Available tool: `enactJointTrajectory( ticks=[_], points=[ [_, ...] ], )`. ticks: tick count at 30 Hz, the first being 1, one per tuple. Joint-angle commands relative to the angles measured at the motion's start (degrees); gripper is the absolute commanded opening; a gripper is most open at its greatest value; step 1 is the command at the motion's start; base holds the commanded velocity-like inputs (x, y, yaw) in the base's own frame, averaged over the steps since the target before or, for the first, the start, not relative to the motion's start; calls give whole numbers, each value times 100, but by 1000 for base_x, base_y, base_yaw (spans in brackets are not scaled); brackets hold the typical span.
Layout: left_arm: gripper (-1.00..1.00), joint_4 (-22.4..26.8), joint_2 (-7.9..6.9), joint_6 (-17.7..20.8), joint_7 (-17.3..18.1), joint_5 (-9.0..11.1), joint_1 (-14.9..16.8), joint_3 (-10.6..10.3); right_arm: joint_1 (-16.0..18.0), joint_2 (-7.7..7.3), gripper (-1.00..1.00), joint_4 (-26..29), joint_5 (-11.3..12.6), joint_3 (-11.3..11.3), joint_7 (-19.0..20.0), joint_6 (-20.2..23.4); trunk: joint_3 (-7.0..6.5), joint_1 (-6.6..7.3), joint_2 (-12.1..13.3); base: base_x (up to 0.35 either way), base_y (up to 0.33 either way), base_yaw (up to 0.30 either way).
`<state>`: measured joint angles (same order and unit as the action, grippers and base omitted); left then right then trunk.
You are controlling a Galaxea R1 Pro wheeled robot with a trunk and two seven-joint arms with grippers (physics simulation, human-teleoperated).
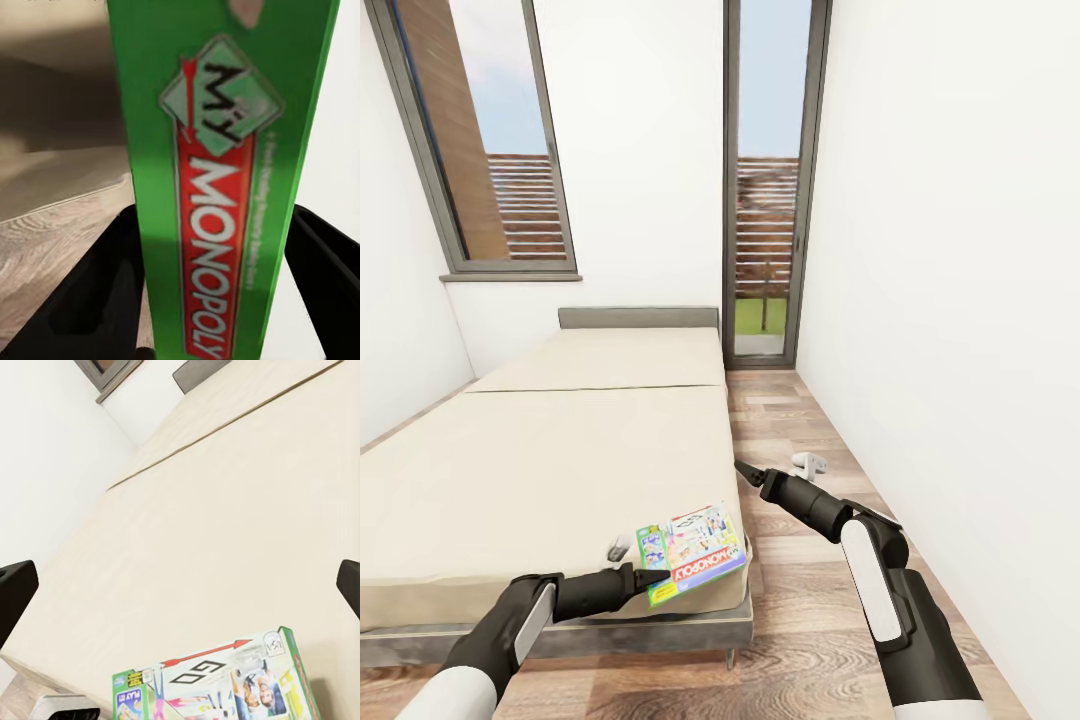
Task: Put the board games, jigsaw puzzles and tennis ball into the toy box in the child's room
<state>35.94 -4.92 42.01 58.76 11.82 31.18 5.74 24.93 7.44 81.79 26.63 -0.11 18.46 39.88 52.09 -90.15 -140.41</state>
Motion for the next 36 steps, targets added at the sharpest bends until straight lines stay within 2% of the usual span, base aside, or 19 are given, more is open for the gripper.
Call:
enactJointTrajectory(
  ticks=[1,12,30,36],
  points=[
    [-100,-3,0,-9,12,-31,2,3,4,3,100,3,9,-7,9,30,6,1,-2,0,0,0],
    [-100,-2,-6,0,12,-31,2,22,4,3,100,3,9,-7,1,29,6,1,-2,0,0,0],
    [-100,-3,-19,16,13,-31,2,36,4,3,100,3,9,-7,0,29,-317,396,720,0,0,0],
    [-100,-2,-124,54,16,-31,2,61,4,3,100,3,9,-7,3,29,-425,528,960,0,0,0]
  ],
)
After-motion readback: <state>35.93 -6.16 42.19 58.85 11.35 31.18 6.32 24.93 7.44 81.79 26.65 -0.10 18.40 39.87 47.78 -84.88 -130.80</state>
